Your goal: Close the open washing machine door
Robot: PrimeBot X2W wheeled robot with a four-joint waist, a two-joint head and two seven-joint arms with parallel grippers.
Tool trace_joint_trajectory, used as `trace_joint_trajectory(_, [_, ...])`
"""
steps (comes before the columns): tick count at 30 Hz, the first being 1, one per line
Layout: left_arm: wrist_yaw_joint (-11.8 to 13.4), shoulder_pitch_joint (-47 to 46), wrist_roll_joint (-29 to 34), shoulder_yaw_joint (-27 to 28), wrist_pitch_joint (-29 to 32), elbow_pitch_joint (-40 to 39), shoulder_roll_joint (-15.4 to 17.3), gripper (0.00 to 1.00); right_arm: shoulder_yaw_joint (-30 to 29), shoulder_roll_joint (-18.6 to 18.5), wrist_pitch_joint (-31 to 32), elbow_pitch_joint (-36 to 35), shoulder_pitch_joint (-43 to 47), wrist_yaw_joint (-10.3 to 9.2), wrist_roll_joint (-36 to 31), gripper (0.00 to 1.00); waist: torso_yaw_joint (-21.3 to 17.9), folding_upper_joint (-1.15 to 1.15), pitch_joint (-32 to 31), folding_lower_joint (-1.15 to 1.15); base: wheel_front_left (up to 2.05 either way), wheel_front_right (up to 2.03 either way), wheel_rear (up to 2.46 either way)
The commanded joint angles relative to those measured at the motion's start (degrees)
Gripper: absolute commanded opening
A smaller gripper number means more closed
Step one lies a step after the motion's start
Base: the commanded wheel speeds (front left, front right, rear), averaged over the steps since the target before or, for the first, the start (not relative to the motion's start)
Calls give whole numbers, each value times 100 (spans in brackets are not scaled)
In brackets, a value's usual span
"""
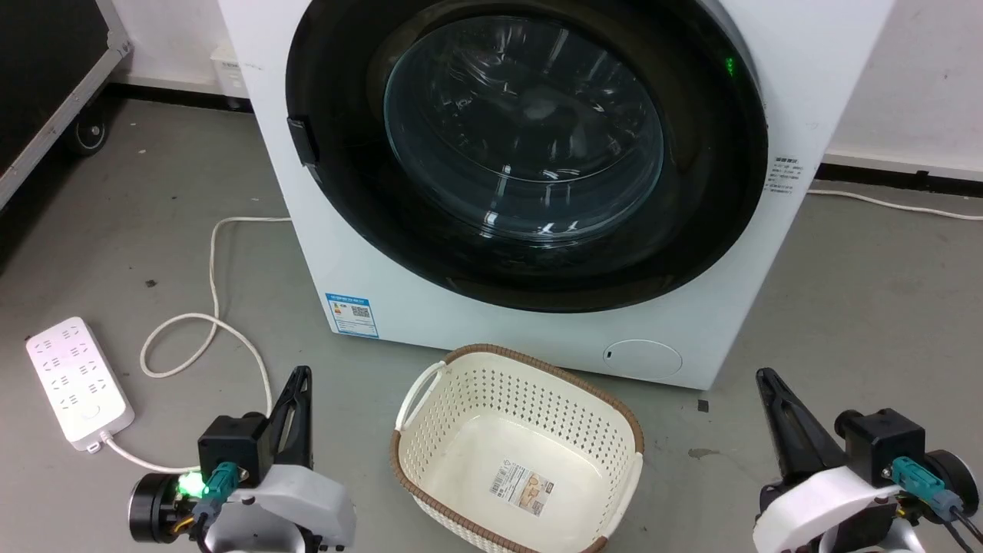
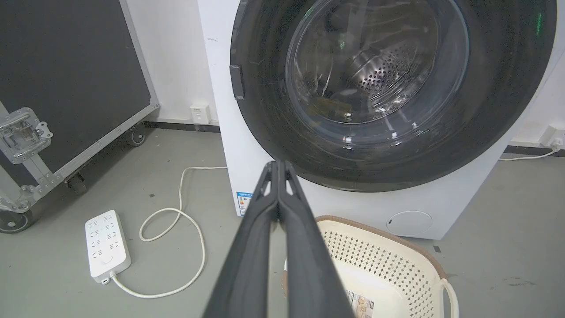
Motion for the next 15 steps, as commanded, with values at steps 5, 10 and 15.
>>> trace_joint_trajectory(5, [32,146,97,33,64,-124,-21,0,28,-9,38,-69,98,-4,-70,0,13,0,1,0,0,0,0])
trace_joint_trajectory(10, [34,187,154,52,115,-197,-30,0,43,-9,62,-94,103,-4,-103,0,26,0,1,0,0,0,0])
trace_joint_trajectory(15, [37,228,210,71,165,-269,-40,0,59,-10,87,-118,109,-4,-136,0,39,0,2,0,0,0,0])
